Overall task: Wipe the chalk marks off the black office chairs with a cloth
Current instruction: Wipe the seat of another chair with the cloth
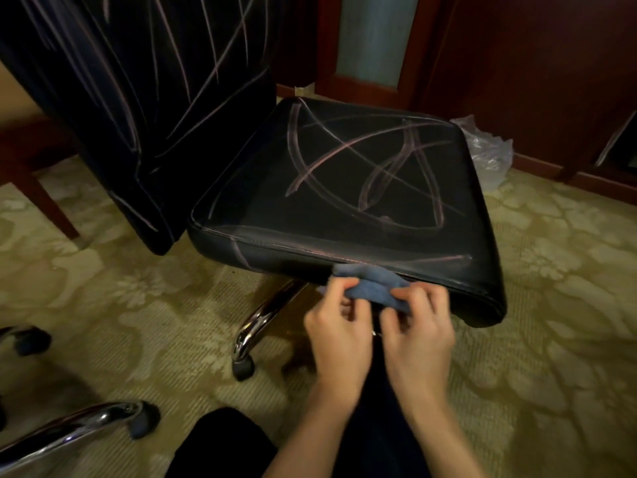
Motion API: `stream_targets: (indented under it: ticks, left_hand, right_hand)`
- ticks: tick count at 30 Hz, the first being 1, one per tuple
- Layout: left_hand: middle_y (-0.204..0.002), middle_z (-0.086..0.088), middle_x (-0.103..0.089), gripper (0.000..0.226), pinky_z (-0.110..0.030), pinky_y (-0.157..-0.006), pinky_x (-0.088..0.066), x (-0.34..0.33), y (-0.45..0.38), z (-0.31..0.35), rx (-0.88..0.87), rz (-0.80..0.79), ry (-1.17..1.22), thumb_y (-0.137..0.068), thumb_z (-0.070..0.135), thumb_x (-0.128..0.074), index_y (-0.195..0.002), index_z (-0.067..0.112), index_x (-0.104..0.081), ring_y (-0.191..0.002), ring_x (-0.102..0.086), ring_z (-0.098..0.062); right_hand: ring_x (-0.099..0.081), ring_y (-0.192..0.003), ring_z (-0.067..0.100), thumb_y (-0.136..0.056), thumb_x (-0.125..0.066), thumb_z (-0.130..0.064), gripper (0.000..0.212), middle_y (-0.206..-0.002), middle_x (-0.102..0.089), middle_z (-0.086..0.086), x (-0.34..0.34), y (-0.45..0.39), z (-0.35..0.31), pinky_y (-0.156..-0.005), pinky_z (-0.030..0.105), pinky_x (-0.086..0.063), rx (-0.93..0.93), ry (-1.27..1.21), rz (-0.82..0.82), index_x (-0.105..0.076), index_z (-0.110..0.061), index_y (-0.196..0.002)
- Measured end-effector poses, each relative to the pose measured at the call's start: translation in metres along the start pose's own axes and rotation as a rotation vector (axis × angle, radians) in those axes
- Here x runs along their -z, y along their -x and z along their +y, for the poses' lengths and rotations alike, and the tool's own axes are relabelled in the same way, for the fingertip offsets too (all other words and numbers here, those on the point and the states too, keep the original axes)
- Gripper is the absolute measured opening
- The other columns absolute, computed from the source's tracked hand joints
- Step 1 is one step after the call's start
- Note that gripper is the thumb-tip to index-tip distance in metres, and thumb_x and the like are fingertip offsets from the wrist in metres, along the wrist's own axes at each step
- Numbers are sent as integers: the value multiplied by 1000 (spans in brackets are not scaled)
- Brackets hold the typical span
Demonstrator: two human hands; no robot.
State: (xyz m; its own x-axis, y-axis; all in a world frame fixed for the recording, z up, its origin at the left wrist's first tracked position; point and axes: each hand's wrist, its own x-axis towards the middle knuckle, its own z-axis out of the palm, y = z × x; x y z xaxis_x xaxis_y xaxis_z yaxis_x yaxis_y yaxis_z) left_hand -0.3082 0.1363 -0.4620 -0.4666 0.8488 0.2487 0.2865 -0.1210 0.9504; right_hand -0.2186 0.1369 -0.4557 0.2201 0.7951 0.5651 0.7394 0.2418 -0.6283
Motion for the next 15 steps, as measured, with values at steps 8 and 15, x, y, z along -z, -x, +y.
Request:
stream_targets:
  ticks: [8, 15]
  left_hand:
    - [-81, 6, -72, 19, -37, -72, -59, -16, 4, 4, -26, -146, -11, -83, 27, -57, -101, 34, -60, -77, -71, -8]
    - [-81, 6, -73, 26, -39, -72, -58, 53, -23, -26, -37, 60, -164, -79, 30, -56, -105, 35, -59, -75, -71, -11]
  right_hand:
    - [-38, -85, -5, -73, -71, 11, 23, -104, -55, 15, 9, -7, 13, -74, 11, -30, -117, 39, 82, -63, -1, -92]
    - [-37, -83, -9, -76, -71, 5, 26, -110, -47, 1, -49, 16, -44, -78, 1, -33, -144, -103, -63, -61, -10, -96]
